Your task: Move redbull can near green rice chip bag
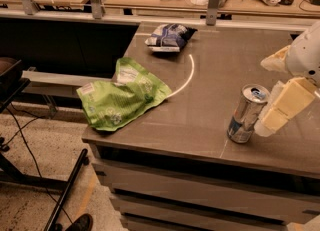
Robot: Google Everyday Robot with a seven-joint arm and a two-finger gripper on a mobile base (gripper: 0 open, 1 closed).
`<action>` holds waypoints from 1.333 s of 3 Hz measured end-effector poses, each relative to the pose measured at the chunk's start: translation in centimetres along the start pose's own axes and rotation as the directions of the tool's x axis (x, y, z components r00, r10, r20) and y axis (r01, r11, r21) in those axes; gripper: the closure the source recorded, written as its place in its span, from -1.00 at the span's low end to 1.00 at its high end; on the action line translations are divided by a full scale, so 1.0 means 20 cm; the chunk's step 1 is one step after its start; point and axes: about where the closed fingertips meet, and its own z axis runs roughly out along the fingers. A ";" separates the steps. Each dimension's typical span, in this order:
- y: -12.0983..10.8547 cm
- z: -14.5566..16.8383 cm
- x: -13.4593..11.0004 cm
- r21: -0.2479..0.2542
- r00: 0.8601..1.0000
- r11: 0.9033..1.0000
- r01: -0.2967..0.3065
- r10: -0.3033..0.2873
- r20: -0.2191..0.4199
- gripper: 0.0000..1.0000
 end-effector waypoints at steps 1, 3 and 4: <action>0.02 0.05 -0.02 -0.029 0.999 0.999 -0.016 0.017 0.049 -0.65; 0.05 0.11 -0.06 -0.051 0.998 0.999 0.002 0.001 0.060 0.28; 0.03 0.10 -0.11 -0.039 0.997 0.999 0.024 -0.021 0.071 0.73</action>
Offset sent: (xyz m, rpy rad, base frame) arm 0.0003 0.0241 -0.0166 0.0863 0.0265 0.0208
